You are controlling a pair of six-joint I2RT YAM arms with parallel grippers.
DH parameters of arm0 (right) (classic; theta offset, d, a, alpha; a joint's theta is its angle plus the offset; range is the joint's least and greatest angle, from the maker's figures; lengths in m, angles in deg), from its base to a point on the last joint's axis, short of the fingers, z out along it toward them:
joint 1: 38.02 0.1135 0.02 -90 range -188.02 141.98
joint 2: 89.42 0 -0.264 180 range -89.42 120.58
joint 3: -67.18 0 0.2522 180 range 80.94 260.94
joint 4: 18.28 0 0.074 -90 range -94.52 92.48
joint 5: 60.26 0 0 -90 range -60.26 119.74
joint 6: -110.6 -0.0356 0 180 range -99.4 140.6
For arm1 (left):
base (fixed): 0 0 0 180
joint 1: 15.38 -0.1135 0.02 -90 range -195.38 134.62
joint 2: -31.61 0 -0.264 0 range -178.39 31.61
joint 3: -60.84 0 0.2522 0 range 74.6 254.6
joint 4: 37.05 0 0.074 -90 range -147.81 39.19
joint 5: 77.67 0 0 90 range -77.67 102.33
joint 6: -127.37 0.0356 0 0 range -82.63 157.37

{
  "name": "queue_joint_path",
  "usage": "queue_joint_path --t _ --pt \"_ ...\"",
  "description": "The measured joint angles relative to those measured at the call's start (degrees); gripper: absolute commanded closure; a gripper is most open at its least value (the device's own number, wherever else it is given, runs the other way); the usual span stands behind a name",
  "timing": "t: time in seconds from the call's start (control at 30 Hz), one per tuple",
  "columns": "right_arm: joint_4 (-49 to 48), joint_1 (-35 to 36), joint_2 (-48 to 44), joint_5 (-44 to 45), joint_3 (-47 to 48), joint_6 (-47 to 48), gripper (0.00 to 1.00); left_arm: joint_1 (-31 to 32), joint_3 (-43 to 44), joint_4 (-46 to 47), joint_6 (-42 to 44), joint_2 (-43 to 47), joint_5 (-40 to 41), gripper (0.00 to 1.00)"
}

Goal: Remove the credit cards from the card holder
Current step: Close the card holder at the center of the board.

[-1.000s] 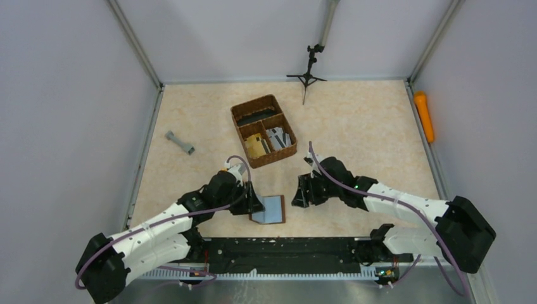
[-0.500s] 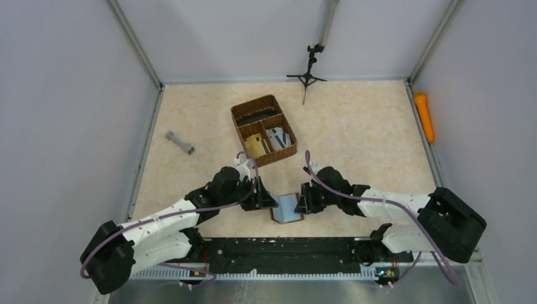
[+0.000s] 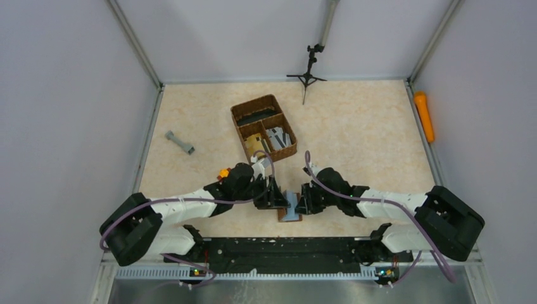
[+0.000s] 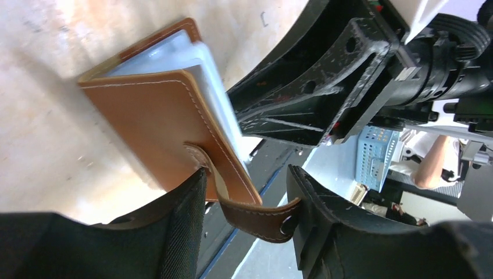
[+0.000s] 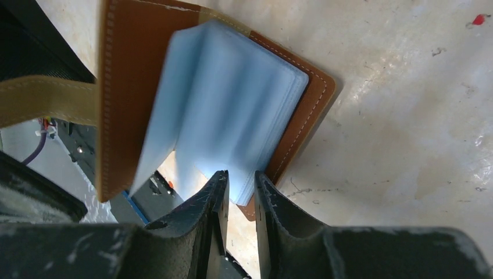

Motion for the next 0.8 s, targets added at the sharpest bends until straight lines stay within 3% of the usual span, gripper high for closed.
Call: queue_joint_path --t 0.2,0.4,0.8 --pt "2.25 0.00 -2.99 1.05 0.00 0.04 0.76 1.68 3.76 -0.57 0.85 -2.16 0.39 0.40" --pt "7.72 0.00 -10.10 4.59 0.11 0.42 0.72 2.43 4.57 -3.41 2.54 -2.10 2.40 0.29" --pt "18.73 0.00 -17.38 13.31 2.01 1.57 0.67 4.09 8.59 -6.56 4.81 -2.12 3.87 0.27"
